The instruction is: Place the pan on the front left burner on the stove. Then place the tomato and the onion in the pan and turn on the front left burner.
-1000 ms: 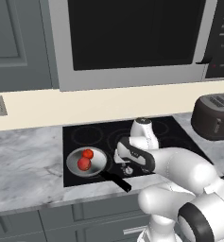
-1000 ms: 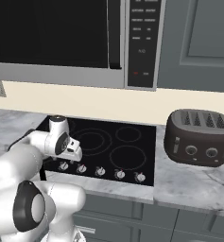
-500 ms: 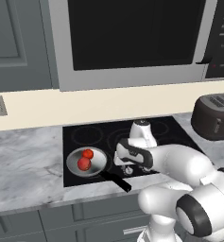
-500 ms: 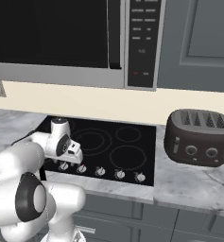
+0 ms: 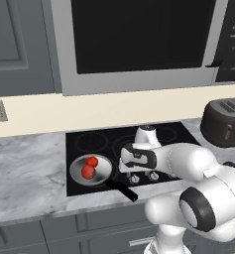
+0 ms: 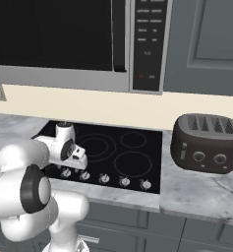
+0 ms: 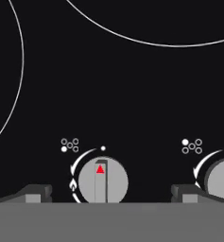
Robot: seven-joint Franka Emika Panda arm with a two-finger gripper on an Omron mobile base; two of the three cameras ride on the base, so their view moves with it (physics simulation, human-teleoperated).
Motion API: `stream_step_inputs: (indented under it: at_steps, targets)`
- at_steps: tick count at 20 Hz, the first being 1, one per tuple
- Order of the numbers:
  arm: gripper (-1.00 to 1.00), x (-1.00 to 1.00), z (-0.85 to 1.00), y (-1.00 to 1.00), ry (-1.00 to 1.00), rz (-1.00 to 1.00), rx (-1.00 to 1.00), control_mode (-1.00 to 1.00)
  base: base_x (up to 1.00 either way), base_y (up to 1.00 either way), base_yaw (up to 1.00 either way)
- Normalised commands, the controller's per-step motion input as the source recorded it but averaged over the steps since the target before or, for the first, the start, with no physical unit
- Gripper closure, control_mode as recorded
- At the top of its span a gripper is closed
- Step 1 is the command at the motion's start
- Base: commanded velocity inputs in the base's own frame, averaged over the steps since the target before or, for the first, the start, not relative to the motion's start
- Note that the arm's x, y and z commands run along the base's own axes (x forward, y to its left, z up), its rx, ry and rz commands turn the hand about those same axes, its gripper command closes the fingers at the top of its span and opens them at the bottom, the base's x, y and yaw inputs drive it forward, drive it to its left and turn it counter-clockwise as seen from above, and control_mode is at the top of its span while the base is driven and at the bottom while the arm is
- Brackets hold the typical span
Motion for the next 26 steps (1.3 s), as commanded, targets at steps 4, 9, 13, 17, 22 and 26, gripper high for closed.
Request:
stream_step_inputs:
  at_steps: [4, 9, 13, 17, 22, 26]
  targets:
    - [-1.0, 0.0, -0.02, 0.0, 0.09, 0.0, 0.0, -1.0, 0.0, 0.0, 0.0]
    - [-1.0, 0.0, -0.1, 0.0, 0.1, 0.0, 0.0, -1.0, 0.0, 0.0, 0.0]
    - [-1.0, 0.0, -0.12, 0.0, 0.1, 0.0, 0.0, -1.0, 0.0, 0.0, 0.0]
    - [-1.0, 0.0, -0.02, 0.0, 0.07, 0.0, 0.0, -1.0, 0.0, 0.0, 0.0]
    - [-1.0, 0.0, 0.0, 0.01, 0.04, 0.0, 0.0, -1.0, 0.0, 0.0, 0.0]
    - [-1.0, 0.0, -0.02, 0.09, 0.03, 0.0, 0.0, -1.0, 0.0, 0.0, 0.0]
